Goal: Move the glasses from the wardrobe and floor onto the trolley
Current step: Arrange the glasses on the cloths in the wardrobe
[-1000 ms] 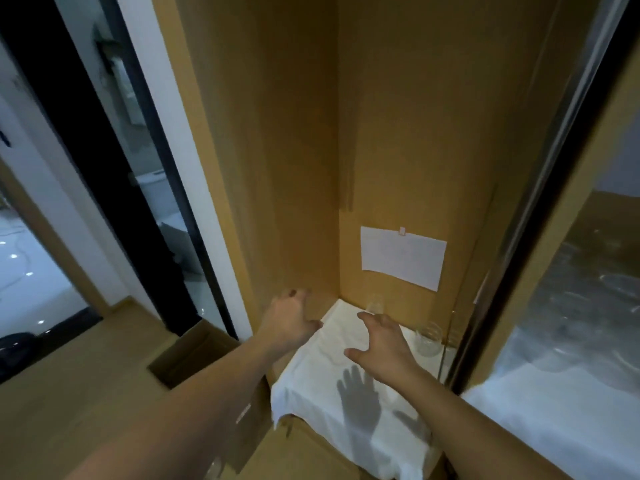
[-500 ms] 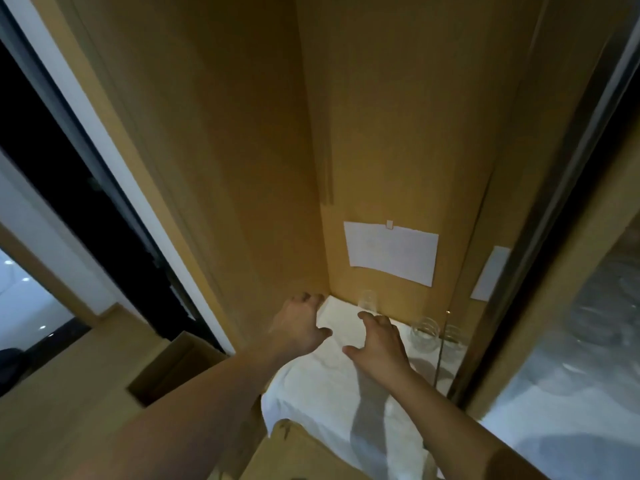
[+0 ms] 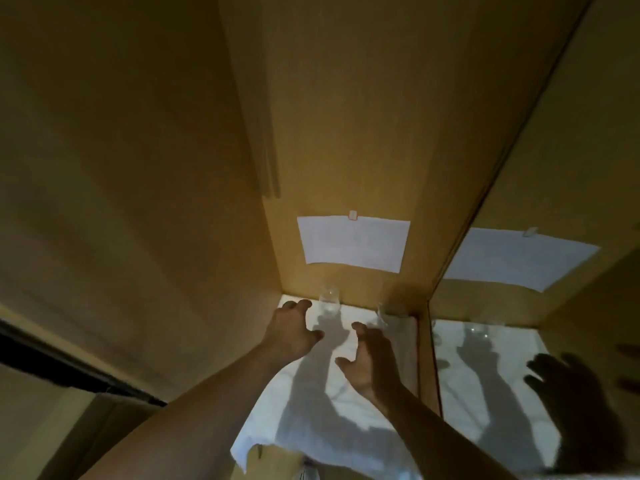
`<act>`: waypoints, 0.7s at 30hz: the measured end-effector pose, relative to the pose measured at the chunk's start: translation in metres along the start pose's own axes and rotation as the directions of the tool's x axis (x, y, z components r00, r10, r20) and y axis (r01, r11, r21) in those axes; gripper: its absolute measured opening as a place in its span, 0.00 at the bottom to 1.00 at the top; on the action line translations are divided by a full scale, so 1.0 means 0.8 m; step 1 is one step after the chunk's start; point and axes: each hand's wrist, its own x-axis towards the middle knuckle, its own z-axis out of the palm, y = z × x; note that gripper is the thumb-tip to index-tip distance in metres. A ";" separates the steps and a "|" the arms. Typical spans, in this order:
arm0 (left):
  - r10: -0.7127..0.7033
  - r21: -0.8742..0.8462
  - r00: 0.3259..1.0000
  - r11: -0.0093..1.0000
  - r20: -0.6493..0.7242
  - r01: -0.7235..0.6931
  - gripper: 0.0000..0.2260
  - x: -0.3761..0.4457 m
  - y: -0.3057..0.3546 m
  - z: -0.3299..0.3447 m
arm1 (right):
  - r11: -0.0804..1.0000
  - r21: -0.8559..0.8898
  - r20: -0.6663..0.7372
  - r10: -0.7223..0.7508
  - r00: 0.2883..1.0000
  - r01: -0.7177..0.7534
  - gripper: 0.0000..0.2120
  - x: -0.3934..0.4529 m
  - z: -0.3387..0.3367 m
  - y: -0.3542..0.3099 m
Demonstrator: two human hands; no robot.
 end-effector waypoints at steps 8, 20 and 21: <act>0.016 -0.108 0.993 0.994 0.113 -0.004 0.31 0.117 -0.034 0.037 | 0.954 0.067 -0.015 0.292 0.956 -0.291 0.36 0.077 0.047 0.025; -0.187 -0.459 0.981 0.869 0.049 0.188 0.39 0.289 -0.073 0.181 | 0.730 0.419 -0.086 0.623 0.777 -0.540 0.42 0.221 0.146 0.166; -0.201 -0.475 0.979 0.858 0.041 0.196 0.40 0.304 -0.080 0.198 | 0.714 0.440 -0.091 0.638 0.764 -0.544 0.43 0.234 0.157 0.182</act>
